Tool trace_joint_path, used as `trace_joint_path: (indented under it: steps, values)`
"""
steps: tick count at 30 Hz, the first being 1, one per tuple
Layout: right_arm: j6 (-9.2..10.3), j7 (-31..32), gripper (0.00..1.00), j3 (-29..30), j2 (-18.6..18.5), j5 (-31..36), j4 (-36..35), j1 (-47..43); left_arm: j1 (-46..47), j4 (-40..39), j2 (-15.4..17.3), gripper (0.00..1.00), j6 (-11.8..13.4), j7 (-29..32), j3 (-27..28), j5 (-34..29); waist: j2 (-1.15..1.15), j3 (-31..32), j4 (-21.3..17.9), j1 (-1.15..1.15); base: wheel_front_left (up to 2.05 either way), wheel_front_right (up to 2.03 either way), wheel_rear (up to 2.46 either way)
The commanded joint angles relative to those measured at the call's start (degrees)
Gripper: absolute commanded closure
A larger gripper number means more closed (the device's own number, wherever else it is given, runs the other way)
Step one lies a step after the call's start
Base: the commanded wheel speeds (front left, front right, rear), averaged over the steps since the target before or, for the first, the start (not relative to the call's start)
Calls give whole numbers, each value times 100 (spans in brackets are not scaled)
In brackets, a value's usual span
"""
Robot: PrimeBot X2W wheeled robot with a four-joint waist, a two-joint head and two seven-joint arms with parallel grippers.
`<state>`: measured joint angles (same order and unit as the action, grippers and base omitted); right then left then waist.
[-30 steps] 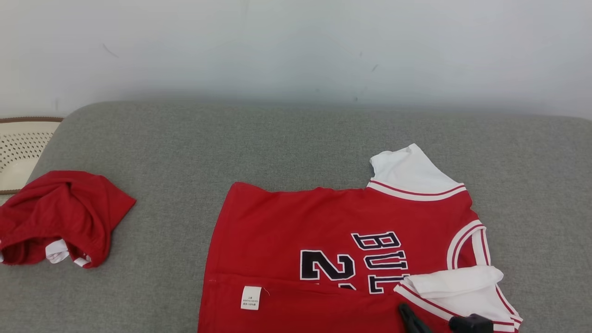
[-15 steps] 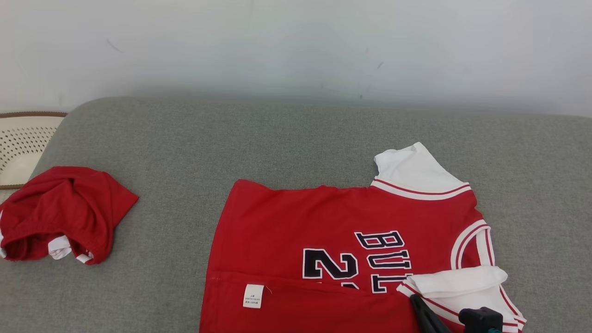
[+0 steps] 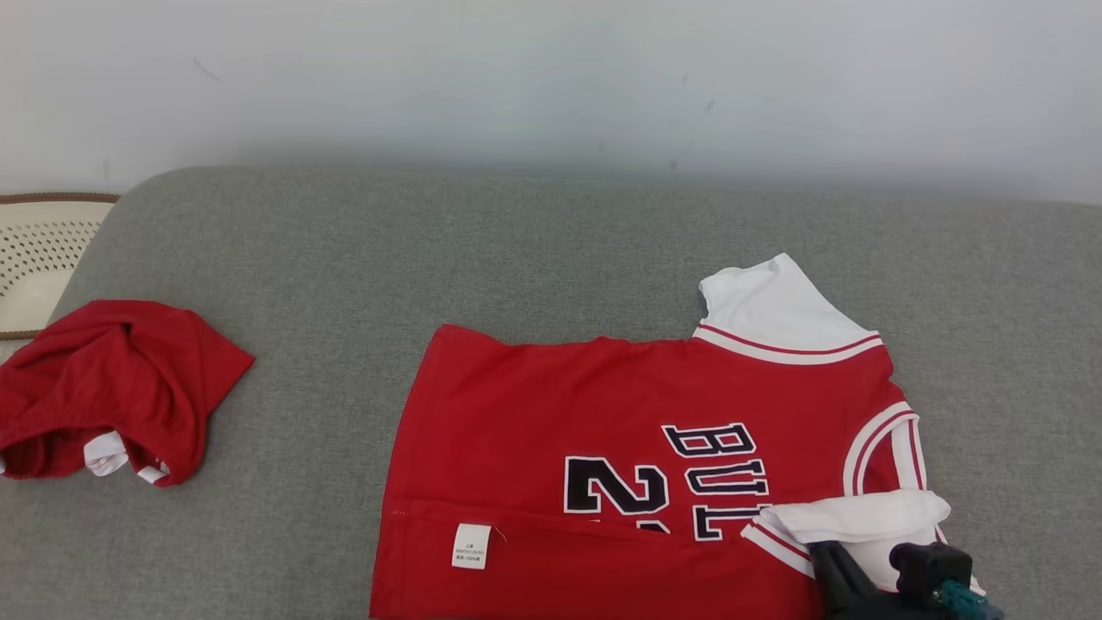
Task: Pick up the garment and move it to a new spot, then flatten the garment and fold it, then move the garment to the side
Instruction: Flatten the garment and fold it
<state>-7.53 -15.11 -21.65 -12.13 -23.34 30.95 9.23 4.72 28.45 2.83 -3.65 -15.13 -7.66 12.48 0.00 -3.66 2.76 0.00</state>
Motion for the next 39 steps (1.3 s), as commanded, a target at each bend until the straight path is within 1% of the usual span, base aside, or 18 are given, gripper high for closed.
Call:
trace_joint_path:
  steps: [1,12,22,25,30,32,33,34,35,36,37,38,39]
  values:
    - [8,0,100,32,-25,28,42,84,17,-8,15,0,19,-3,0,41,0,-16,17,0,0,0,0]
    - [9,0,100,222,-107,190,439,613,143,-80,15,0,37,-3,-101,85,0,-157,151,0,0,0,0]
    - [9,0,100,265,-36,305,944,929,229,-196,14,0,50,-3,-79,-14,0,-131,241,0,0,0,0]
    - [9,0,100,305,-59,271,940,921,208,-256,15,0,65,-4,-30,-46,0,-81,200,0,0,0,0]
    - [9,0,100,546,-97,275,596,906,329,-429,15,0,51,-3,126,-130,0,-60,89,0,0,0,0]
    - [9,0,90,660,-123,291,424,910,443,-488,13,0,33,-4,186,-185,0,-84,41,0,0,0,0]
    - [9,0,82,710,-145,307,350,932,508,-504,14,0,27,-4,229,-219,0,-108,12,0,0,0,0]
    - [9,0,75,770,-160,321,281,958,573,-512,14,0,16,-4,251,-250,0,-133,-11,0,0,0,0]
    - [9,0,62,813,-167,337,213,1001,658,-505,15,0,-9,-4,273,-319,0,-166,-41,0,0,0,0]
    - [9,0,62,813,-167,337,213,1001,658,-505,15,0,-9,-4,273,-319,0,-166,-41,0,0,0,0]
    - [9,0,29,865,-171,345,156,1054,774,-490,14,0,-20,-4,299,-362,0,-213,-69,0,0,0,0]
    - [8,0,0,915,-183,377,104,1091,909,-470,13,0,-56,-4,300,-398,0,-256,-90,0,0,0,0]
    - [9,0,0,945,-183,397,57,1128,1038,-449,12,0,-89,-4,303,-433,0,-317,-118,0,0,0,0]
